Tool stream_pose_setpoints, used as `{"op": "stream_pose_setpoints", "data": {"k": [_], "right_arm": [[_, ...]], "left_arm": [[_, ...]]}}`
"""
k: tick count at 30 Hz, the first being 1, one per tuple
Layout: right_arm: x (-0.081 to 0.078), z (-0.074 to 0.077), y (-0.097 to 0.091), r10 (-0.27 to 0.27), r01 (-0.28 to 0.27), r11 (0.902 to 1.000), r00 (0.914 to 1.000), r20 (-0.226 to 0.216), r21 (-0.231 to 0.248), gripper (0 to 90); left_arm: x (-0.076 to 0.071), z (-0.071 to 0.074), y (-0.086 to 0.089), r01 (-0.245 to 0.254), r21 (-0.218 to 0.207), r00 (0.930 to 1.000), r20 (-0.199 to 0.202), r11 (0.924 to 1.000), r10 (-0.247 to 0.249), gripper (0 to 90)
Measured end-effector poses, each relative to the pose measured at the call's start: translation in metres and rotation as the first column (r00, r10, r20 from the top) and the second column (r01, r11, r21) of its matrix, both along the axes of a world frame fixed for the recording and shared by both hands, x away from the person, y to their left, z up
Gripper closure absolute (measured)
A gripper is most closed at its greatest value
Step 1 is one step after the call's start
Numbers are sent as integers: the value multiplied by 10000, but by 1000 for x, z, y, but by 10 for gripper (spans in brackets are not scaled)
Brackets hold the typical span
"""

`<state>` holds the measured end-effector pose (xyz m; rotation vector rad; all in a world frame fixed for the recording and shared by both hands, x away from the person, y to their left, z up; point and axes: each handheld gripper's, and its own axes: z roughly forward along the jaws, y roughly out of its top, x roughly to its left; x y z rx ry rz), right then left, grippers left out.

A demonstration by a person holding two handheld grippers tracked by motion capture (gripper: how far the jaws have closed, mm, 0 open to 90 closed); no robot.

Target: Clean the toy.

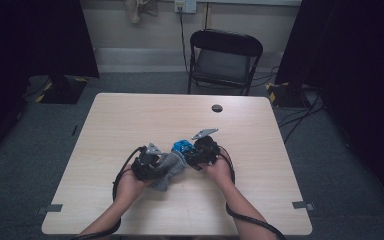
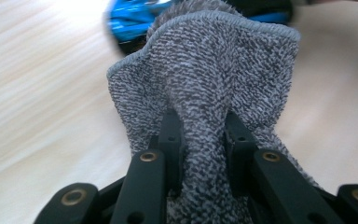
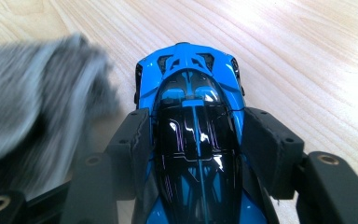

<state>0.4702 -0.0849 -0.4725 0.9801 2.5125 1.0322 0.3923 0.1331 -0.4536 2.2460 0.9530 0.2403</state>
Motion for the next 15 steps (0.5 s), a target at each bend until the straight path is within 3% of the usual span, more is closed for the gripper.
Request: {"op": "stream_pose_setpoints", "data": {"k": [3, 8, 15], "right_arm": [[0, 0, -1, -19, 19, 10000, 10000, -49, 38, 434], [2, 2, 0, 105, -108, 9999, 9997, -207, -123, 438], [1, 2, -2, 112, -113, 9999, 9997, -197, -60, 440]], "left_arm": [[-7, 1, -10, 443, -13, 9990, -16, 9990, -443, 736], [-14, -4, -37, 1429, -239, 9893, -269, 9895, -1435, 735], [-11, -22, -48, 1439, -105, 9884, -472, 9895, -1442, 715]]}}
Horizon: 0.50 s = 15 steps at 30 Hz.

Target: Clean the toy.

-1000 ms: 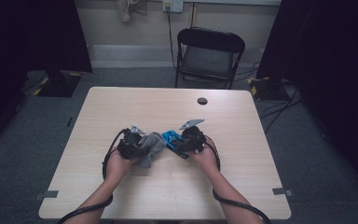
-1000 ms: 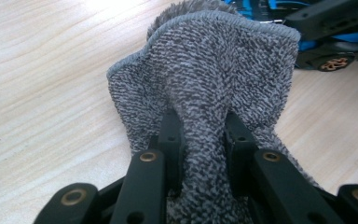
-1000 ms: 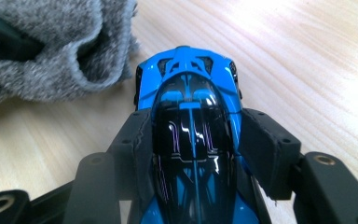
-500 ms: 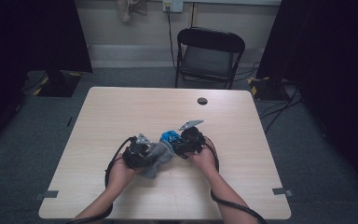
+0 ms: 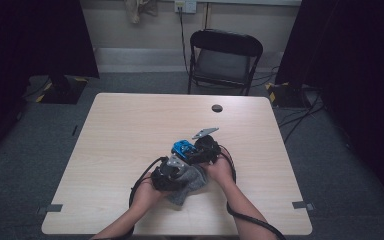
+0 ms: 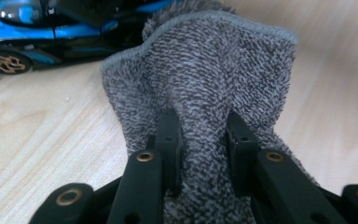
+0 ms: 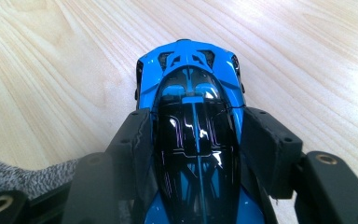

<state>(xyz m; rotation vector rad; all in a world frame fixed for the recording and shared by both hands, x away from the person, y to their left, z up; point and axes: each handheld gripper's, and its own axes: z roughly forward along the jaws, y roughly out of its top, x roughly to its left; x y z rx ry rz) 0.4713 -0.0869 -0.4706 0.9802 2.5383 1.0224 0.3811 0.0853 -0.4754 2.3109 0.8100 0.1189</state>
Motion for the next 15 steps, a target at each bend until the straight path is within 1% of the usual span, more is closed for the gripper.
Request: {"op": "stream_pose_setpoints", "data": {"k": [2, 4, 5, 6, 7, 8, 9, 10, 13, 15], "right_arm": [[0, 0, -1, 22, -22, 10000, 10000, 17, 5, 441], [0, 0, -1, 62, -62, 10000, 10000, 21, 11, 442], [-1, 0, -1, 72, -72, 10000, 10000, 50, -23, 443], [-1, 0, -1, 72, -72, 10000, 10000, 50, -23, 443], [-1, 0, -2, 89, -89, 9999, 9999, 48, -47, 445], [-1, 0, -2, 116, -116, 9999, 9999, 24, -23, 446], [-2, 0, -3, 162, -162, 9999, 9999, 47, -18, 446], [-2, 0, -3, 162, -162, 9999, 9999, 47, -18, 446], [-3, -1, -4, 138, -138, 9999, 9999, 103, 14, 447], [-3, -1, -4, 138, -138, 9999, 9998, 121, 34, 446]], "left_arm": [[2, -1, 0, -74, -108, 10000, -23, 9999, 74, 715], [5, -1, 0, -268, -68, 9996, 7, 9996, 268, 716], [8, 0, 0, -360, 3, 9993, -47, 9994, 360, 720], [8, 0, 0, -360, 3, 9993, -47, 9994, 360, 720], [9, 0, 1, -502, -22, 9987, -17, 9987, 502, 720], [11, -1, 1, -537, -43, 9986, -14, 9985, 537, 722], [14, -2, 3, -773, -186, 9970, -29, 9968, 773, 725], [14, -2, 3, -773, -186, 9970, -29, 9968, 773, 726], [18, -2, 5, -989, -234, 9951, -62, 9948, 988, 727], [20, -1, 6, -1025, -138, 9947, -55, 9946, 1024, 729]]}}
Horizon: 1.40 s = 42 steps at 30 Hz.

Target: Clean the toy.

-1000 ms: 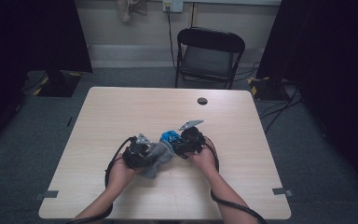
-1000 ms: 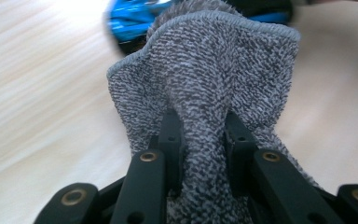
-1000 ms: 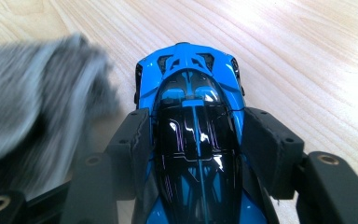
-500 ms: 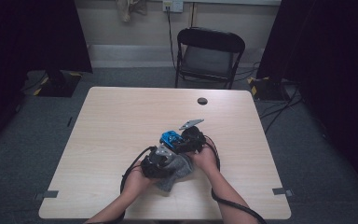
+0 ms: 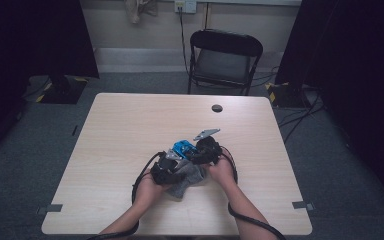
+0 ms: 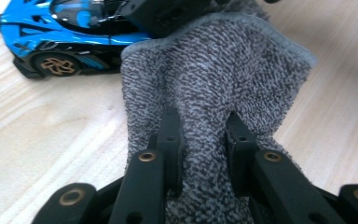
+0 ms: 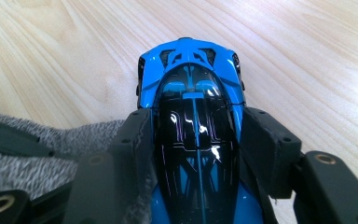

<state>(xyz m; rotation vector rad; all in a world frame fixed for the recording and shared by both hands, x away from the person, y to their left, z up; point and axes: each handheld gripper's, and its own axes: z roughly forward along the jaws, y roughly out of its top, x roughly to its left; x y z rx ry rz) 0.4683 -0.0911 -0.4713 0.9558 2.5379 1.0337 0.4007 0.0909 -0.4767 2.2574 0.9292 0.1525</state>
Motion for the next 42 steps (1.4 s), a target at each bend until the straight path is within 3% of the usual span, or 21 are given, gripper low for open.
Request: {"op": "stream_pose_setpoints", "data": {"k": [16, 30, 42], "right_arm": [[-1, -1, 0, -24, 24, 10000, 10000, 78, 67, 446], [-2, -1, -2, 0, -1, 10000, 9999, 104, 65, 448], [-3, -2, -3, 17, -19, 9999, 9998, 174, 107, 448]], "left_arm": [[16, 1, 16, -889, 20, 9960, 54, 9960, 889, 732], [25, 4, 22, -1053, 200, 9944, 8, 9942, 1053, 733], [23, 5, 25, -1051, 340, 9943, -121, 9939, 1056, 737]]}}
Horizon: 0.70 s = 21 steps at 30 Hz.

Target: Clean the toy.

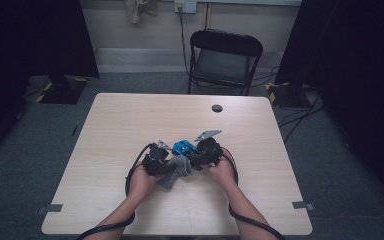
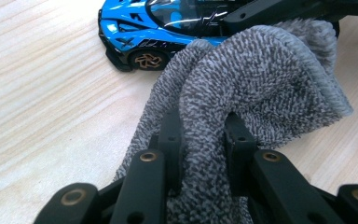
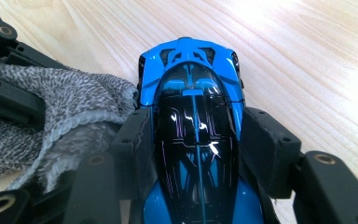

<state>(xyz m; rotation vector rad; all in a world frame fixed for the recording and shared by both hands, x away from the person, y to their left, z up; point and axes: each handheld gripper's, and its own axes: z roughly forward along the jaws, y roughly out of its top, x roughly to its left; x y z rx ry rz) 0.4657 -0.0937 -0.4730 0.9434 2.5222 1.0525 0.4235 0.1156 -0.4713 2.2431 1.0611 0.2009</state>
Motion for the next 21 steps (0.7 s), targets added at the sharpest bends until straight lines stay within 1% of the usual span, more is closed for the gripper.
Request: {"op": "stream_pose_setpoints", "data": {"k": [1, 3, 4, 5, 6, 8, 9, 10, 11, 14, 17, 18, 21], "right_arm": [[0, 0, 0, -13, 13, 10000, 10000, -24, -10, 448], [0, 0, 0, -12, 12, 10000, 10000, -23, -7, 448], [0, 0, 0, -5, 5, 10000, 10000, -21, 3, 448], [0, 0, 0, -5, 5, 10000, 10000, -21, 3, 448], [0, 0, 0, 8, -8, 10000, 10000, -3, -20, 448], [0, 0, 0, -4, 4, 10000, 10000, -5, -2, 448], [0, 0, 0, -10, 10, 10000, 10000, -14, -5, 448], [-1, 1, 0, -15, 15, 10000, 10000, -13, -84, 448], [-1, 1, 0, -15, 15, 10000, 10000, -13, -84, 448], [-1, 0, 0, -1, 1, 10000, 10000, -4, -41, 448], [-1, 0, 0, 0, 0, 10000, 10000, -11, -42, 448], [-1, 0, 0, -2, 2, 10000, 10000, -11, -49, 448], [-1, 0, 0, 0, 0, 10000, 10000, -4, -51, 448]], "left_arm": [[0, 0, 0, -60, 79, 10000, 45, 10000, 59, 738], [-1, -1, 3, -67, 48, 10000, -35, 10000, 68, 738], [-1, -1, 5, -129, 5, 9999, -15, 9999, 129, 738], [-1, -1, 6, -210, 79, 9998, 7, 9997, 210, 738], [1, 0, 8, -261, 160, 9996, 93, 9995, 259, 738], [5, -1, 13, -479, 73, 9988, -26, 9988, 479, 738], [6, 0, 14, -619, 76, 9981, 18, 9981, 619, 738], [8, 0, 15, -672, 93, 9977, 14, 9977, 672, 738], [9, 0, 17, -694, 136, 9976, 36, 9975, 694, 738], [12, -1, 19, -840, 72, 9965, -3, 9964, 840, 738], [14, 0, 23, -933, 132, 9956, 6, 9956, 933, 738], [16, 0, 26, -1086, 138, 9941, 57, 9940, 1086, 738], [18, 0, 30, -1221, 167, 9925, 26, 9924, 1220, 738]]}}
